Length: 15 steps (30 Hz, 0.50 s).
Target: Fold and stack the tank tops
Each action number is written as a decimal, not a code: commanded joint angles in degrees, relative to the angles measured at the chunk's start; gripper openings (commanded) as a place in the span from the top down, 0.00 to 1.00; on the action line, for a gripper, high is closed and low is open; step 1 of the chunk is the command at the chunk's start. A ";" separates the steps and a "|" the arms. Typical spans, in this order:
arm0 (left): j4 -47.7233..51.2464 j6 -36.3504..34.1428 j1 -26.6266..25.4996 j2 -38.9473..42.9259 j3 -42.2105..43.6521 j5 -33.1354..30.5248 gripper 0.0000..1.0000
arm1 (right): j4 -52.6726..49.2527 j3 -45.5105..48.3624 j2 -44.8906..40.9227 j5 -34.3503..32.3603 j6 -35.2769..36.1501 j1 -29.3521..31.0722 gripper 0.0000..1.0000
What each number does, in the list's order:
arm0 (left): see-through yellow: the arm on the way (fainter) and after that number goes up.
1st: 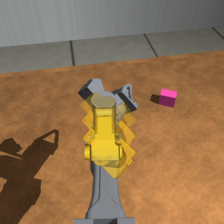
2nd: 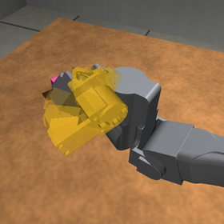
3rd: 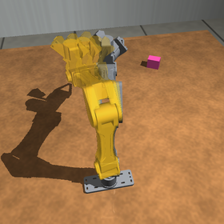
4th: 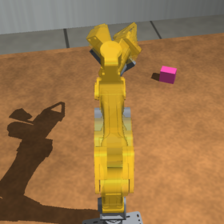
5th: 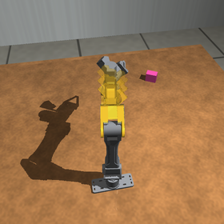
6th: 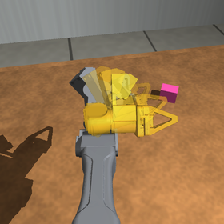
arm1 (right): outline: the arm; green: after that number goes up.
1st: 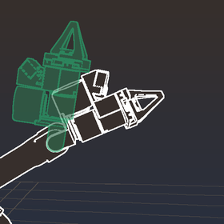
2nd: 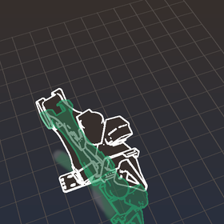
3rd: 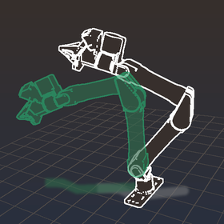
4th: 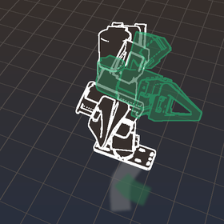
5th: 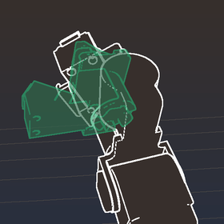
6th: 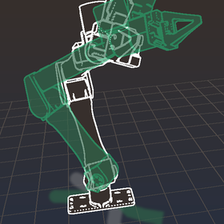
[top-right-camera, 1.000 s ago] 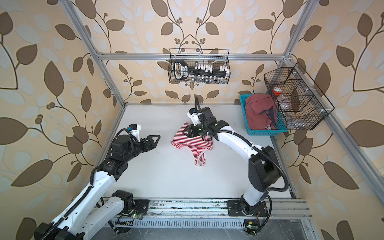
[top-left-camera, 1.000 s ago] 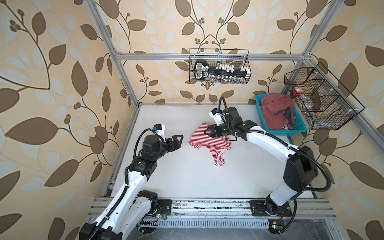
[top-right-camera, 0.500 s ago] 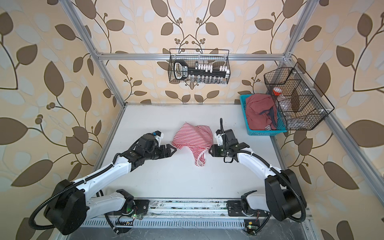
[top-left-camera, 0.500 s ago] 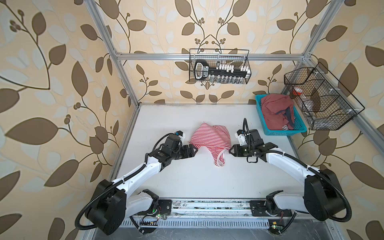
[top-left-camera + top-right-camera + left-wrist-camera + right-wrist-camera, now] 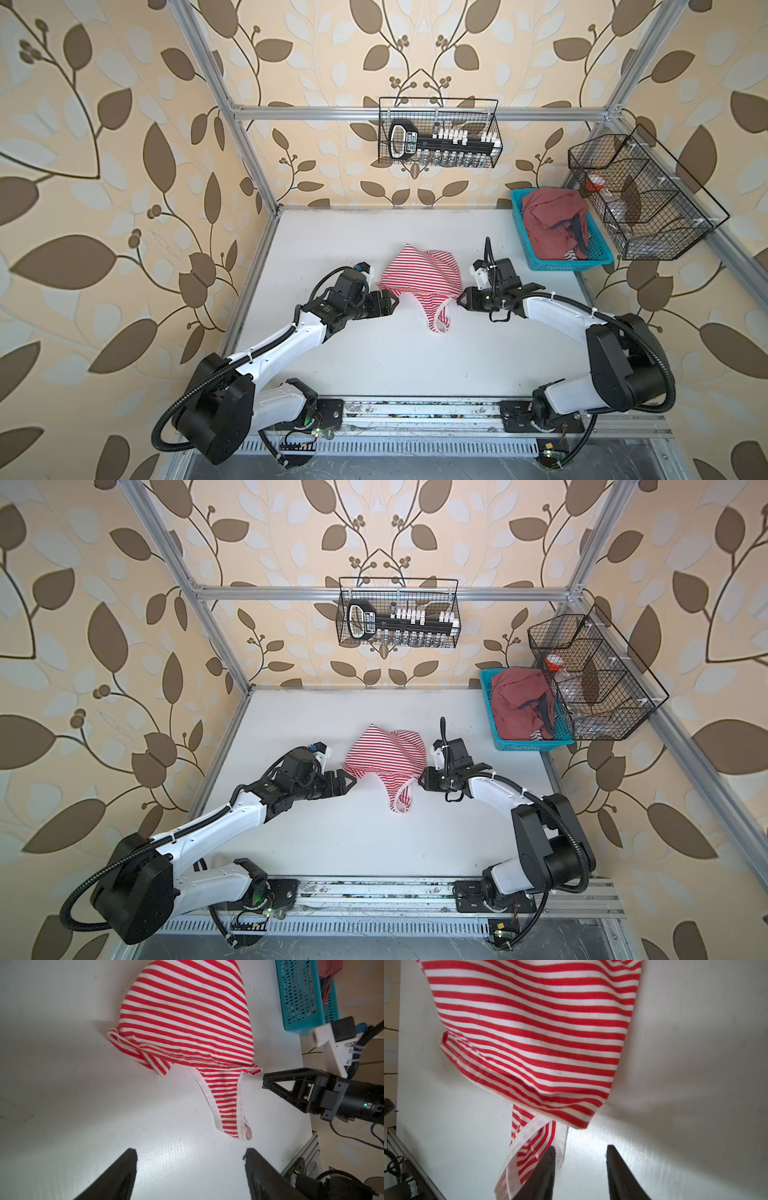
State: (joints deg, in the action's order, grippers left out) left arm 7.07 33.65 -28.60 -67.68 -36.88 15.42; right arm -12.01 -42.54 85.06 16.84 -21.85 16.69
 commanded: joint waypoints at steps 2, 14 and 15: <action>-0.83 0.36 -0.73 0.71 -1.94 -1.11 0.17 | 3.79 -1.80 2.26 1.89 -0.21 -0.52 0.59; -0.57 0.45 -1.02 0.62 -2.00 -1.18 0.17 | 5.15 -6.12 7.79 2.15 0.47 -1.05 0.82; -0.57 0.36 -1.02 0.53 -2.04 -1.15 0.17 | 4.98 -6.52 7.97 2.10 0.53 -1.05 0.86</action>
State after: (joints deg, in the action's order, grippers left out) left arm 7.09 33.67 -28.95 -67.68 -36.88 14.55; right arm -7.38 -47.18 92.07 18.61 -21.67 15.94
